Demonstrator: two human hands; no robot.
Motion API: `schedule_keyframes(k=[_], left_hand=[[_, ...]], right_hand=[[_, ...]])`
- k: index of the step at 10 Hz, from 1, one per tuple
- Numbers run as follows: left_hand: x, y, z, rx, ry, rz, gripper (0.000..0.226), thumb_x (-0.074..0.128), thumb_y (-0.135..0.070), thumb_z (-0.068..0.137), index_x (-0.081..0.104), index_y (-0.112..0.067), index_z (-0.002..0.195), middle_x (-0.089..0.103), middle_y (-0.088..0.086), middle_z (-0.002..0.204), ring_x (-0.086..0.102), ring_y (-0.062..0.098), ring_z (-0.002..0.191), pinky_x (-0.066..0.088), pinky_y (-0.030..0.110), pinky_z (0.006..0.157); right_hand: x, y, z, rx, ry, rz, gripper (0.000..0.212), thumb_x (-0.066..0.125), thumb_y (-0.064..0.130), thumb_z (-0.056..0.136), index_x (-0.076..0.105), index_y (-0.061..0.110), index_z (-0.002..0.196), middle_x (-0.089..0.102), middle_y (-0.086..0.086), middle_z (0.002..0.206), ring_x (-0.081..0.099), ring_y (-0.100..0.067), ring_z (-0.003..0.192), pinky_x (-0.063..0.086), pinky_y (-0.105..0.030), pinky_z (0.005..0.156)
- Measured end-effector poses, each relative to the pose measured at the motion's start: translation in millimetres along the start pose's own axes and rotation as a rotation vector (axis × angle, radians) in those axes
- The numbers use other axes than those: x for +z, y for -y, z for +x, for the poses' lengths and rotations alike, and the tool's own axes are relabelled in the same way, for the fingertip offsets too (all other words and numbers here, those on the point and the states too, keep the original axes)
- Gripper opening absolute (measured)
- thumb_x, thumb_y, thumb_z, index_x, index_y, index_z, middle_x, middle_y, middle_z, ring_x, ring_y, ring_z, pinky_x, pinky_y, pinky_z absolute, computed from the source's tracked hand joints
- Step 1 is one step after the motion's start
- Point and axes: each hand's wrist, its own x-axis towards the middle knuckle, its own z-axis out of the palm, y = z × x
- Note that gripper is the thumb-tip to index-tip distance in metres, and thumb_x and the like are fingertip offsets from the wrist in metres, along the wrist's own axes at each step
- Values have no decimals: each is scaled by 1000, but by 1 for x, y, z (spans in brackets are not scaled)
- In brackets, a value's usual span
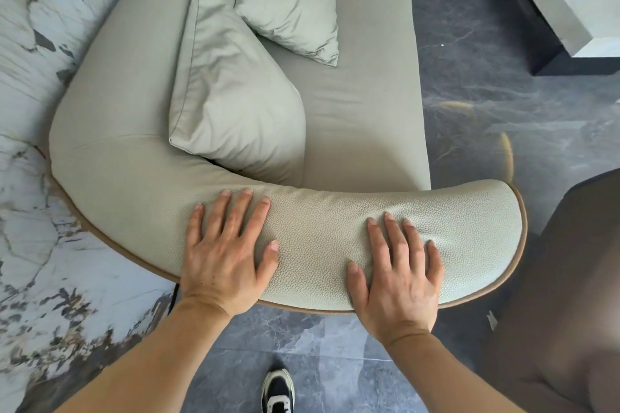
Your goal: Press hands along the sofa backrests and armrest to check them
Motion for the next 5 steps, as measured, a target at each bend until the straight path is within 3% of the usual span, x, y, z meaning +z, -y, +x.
schedule_keyframes(k=[2, 3, 4, 5], left_hand=[[-13, -4, -4, -10, 124, -25, 65, 33, -51, 84, 44, -21, 140, 43, 8, 149, 35, 34, 138, 21, 58, 112], [-23, -2, -2, 4, 235, -12, 68, 24, -54, 86, 40, -22, 143, 37, 6, 152, 30, 33, 140, 19, 57, 114], [-49, -2, 6, -11, 338, -27, 85, -9, -65, 80, 23, -27, 149, 24, 0, 158, 17, 27, 145, 10, 52, 117], [-73, -8, 17, -28, 353, -33, 85, -15, -66, 79, 12, -30, 151, 15, -2, 160, 5, 22, 147, 1, 49, 118]], right_hand=[[-22, 8, -3, 40, 197, 9, 68, 33, 56, 87, 38, 23, 146, 37, 0, 153, 28, -25, 143, 14, -52, 113], [-34, 7, 2, 43, 338, 35, 72, 18, 63, 88, 19, 29, 152, 14, 6, 161, 4, -17, 148, -2, -46, 117], [-64, 5, 17, 82, 468, 51, 73, 3, 67, 87, -6, 33, 151, -18, 13, 159, -25, -11, 143, -21, -43, 113], [-92, 5, 29, 104, 478, 48, 73, 3, 66, 89, -18, 30, 148, -28, 13, 154, -34, -10, 137, -24, -44, 111]])
